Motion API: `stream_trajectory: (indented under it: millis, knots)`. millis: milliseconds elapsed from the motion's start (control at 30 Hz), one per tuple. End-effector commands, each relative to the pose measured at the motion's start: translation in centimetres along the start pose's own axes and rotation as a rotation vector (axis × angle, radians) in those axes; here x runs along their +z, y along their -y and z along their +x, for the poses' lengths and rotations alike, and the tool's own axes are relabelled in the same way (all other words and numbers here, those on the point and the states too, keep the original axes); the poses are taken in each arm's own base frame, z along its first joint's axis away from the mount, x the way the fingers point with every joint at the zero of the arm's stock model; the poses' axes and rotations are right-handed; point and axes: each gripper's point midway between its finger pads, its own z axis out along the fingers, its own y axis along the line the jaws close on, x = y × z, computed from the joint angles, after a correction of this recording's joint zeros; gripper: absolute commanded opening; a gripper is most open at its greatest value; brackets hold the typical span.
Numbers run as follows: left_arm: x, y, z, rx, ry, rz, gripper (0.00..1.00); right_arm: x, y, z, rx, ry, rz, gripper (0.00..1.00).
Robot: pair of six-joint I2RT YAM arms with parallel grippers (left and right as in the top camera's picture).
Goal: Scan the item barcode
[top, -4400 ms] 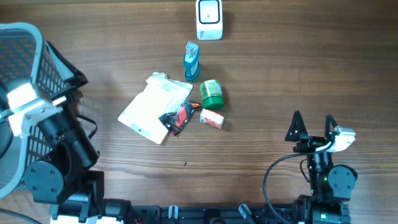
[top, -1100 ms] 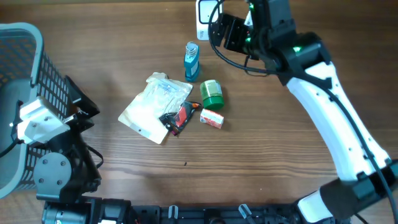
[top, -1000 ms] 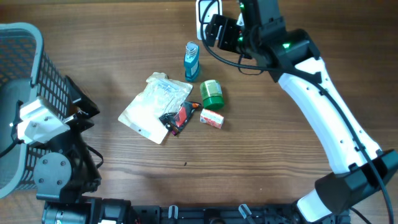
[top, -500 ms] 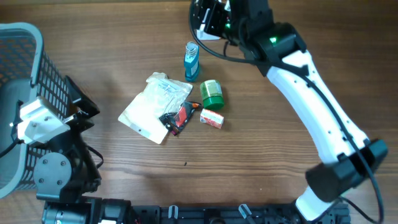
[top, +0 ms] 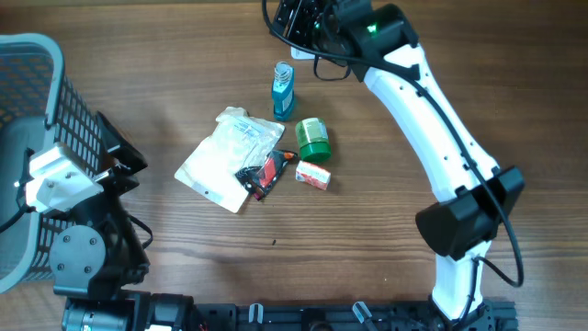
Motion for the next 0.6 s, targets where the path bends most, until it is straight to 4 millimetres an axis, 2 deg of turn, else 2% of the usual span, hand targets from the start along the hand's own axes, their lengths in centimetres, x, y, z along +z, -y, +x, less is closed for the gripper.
stream_trajectory:
  millis: [0, 33, 133, 267, 333, 467, 567]
  knots:
    - [0.0, -0.4, -0.2, 0.002, 0.005, -0.017, 1.0, 3.3, 0.1, 1.9, 0.017, -0.049, 0.031, 1.0]
    - [0.0, -0.4, -0.2, 0.001, 0.005, -0.017, 1.0, 4.6, 0.4, 2.8, 0.016, -0.073, 0.047, 0.99]
    - [0.0, -0.4, -0.2, 0.002, 0.005, -0.017, 1.0, 6.7, 1.2, 4.2, 0.01, -0.109, 0.078, 1.0]
    - [0.0, -0.4, -0.2, 0.002, 0.005, -0.017, 1.0, 7.9, 2.2, 5.2, 0.012, -0.14, 0.112, 1.0]
    - [0.0, -0.4, -0.2, 0.002, 0.005, -0.017, 1.0, 8.5, 2.8, 6.4, 0.004, -0.174, 0.14, 0.99]
    - [0.0, -0.4, -0.2, 0.002, 0.005, -0.017, 1.0, 9.9, 2.3, 9.4, -0.025, -0.232, 0.153, 0.99]
    - [0.0, -0.4, -0.2, 0.002, 0.005, -0.017, 1.0, 10.1, 2.2, 9.7, -0.021, -0.235, 0.153, 1.0]
